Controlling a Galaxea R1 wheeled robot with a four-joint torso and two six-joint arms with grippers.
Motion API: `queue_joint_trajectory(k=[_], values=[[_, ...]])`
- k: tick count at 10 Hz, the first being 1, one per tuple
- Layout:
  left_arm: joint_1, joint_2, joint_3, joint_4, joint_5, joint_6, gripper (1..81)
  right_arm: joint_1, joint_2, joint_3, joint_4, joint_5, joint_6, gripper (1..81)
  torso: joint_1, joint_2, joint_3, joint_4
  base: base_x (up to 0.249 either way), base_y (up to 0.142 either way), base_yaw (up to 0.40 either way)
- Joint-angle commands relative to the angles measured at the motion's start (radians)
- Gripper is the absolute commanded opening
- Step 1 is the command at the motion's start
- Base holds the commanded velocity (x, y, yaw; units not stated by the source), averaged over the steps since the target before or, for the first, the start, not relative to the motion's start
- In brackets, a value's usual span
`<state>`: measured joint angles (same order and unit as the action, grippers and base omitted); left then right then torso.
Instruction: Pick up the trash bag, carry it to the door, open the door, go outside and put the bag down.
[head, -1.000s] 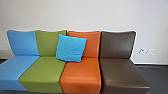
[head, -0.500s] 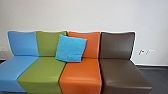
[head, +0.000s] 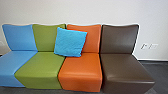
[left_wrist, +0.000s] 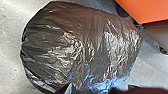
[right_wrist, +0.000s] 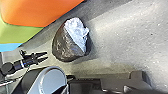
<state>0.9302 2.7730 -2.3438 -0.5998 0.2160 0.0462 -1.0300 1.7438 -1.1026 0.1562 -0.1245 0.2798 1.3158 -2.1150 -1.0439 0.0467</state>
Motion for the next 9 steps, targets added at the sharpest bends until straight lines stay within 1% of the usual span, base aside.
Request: queue_joint_trajectory(k=[1, 2, 3, 4, 5, 6, 7, 8, 9], values=[[-0.127, -0.033, 0.004, -0.105, 0.062, -0.006, 81.1, 0.061, -0.068, 0.041, 0.020, -0.063, 0.001, 81.1, 0.063, -0.098, 0.000, 0.000, 0.000, 0.000, 0.000], [-0.136, -0.039, 0.004, -0.158, 0.062, -0.009, 81.1, 0.061, -0.071, 0.043, 0.020, -0.061, 0.001, 81.1, 0.085, -0.132, -0.004, 0.000, 0.000, 0.000, 0.000], [-0.142, -0.050, 0.003, -0.219, 0.062, -0.009, 81.1, 0.061, -0.076, 0.047, 0.020, -0.061, 0.001, 81.1, 0.107, -0.168, -0.004, 0.000, 0.000, 0.000, 0.000], [-0.149, -0.053, -0.003, -0.239, 0.062, -0.009, 81.1, 0.061, -0.079, 0.052, 0.020, -0.061, 0.001, 81.1, 0.129, -0.203, -0.005, 0.000, 0.000, 0.000, 0.000], [-0.153, -0.053, -0.008, -0.239, 0.062, -0.009, 81.1, 0.066, -0.082, 0.053, 0.022, -0.061, 0.001, 81.1, 0.151, -0.240, -0.045, 0.000, 0.000, 0.000, 0.000], [-0.153, -0.051, -0.008, -0.239, 0.062, -0.009, 81.1, 0.069, -0.082, 0.061, 0.020, -0.060, 0.009, 81.1, 0.172, -0.273, -0.098, 0.000, 0.000, 0.000, 0.000], [-0.153, -0.050, -0.008, -0.239, 0.062, -0.009, 81.1, 0.072, -0.083, 0.066, 0.019, -0.061, 0.012, 81.1, 0.189, -0.300, -0.109, 0.000, 0.000, 0.000, 0.000], [-0.153, -0.050, -0.008, -0.239, 0.062, -0.009, 81.1, 0.070, -0.083, 0.066, 0.017, -0.061, 0.012, 81.1, 0.206, -0.327, -0.132, 0.000, 0.000, 0.000, 0.000], [-0.155, -0.050, -0.008, -0.239, 0.062, -0.009, 81.1, 0.072, -0.085, 0.063, 0.019, -0.061, 0.013, 81.1, 0.225, -0.359, -0.068, 0.000, 0.000, 0.000, 0.000]])
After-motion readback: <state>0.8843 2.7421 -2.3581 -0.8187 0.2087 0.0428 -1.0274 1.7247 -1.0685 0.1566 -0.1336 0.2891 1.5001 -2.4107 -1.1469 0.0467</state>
